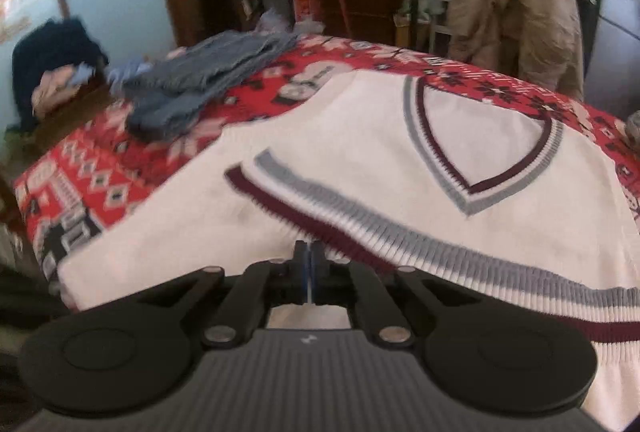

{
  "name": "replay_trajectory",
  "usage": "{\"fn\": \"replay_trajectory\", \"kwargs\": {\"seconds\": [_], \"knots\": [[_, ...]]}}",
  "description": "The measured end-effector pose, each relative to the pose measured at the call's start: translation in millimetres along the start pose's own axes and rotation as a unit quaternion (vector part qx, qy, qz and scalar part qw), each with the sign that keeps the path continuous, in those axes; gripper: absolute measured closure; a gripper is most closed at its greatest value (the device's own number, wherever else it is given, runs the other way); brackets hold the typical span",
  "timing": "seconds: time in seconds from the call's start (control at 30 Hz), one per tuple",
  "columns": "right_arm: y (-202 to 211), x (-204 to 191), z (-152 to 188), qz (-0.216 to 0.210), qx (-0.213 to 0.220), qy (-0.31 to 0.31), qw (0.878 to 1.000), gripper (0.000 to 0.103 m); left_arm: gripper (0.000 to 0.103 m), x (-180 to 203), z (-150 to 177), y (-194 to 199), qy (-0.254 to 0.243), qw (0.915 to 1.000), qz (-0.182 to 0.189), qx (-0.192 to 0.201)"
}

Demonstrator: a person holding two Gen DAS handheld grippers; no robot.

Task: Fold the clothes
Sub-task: 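Sweep the right gripper across the sweater body below the maroon stripe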

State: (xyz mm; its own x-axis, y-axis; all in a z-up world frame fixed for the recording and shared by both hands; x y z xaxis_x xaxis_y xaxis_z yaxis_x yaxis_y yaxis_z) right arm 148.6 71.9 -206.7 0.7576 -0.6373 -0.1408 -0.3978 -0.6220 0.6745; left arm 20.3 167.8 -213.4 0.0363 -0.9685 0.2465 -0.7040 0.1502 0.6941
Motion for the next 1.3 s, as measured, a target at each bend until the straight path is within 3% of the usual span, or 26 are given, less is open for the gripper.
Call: {"fn": "replay_trajectory", "kwargs": {"seconds": [0.13,0.3,0.4,0.63,0.7,0.83,1.07,1.3], "knots": [[29,-3,13,-0.029,0.006,0.006,1.000,0.098,0.097,7,-6,2,0.030,0.9985,0.042,0.017],[44,-15,42,-0.050,-0.030,0.033,0.998,0.098,0.097,28,-5,-19,-0.014,0.9990,0.043,-0.004],[35,-16,44,-0.031,-0.028,0.051,0.998,0.101,0.098,29,-2,-19,-0.025,0.9990,0.037,-0.003],[10,17,13,0.006,-0.007,-0.009,1.000,0.103,0.098,30,4,-11,-0.030,0.9990,0.030,-0.011],[21,20,10,0.001,0.004,-0.018,1.000,0.098,0.098,31,0,-11,-0.021,0.9992,0.034,-0.009],[54,20,24,-0.001,0.000,-0.019,1.000,0.098,0.098,43,-10,-12,-0.018,0.9977,0.066,0.006],[56,15,57,0.005,-0.034,0.002,0.999,0.098,0.098,57,-4,-31,-0.063,0.9962,0.058,-0.012],[26,35,23,0.022,-0.005,-0.048,0.999,0.101,0.097,55,2,-24,-0.057,0.9969,0.053,-0.017]]}}
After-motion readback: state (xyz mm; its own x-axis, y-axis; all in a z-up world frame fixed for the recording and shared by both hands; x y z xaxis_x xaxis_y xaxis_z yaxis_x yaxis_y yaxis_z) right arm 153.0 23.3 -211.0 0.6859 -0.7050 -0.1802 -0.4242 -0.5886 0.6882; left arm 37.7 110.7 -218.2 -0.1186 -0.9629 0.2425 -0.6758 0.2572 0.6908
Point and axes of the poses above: each gripper's, at about its wrist camera, not at the fingertips, and y roughly against the way its jaws point, x to its right, z to its underside, the point moved 4 cm from there along -y, roughly the way its jaws point, and after that the axes turned 2 degrees about -z, right-handed, at the moved point
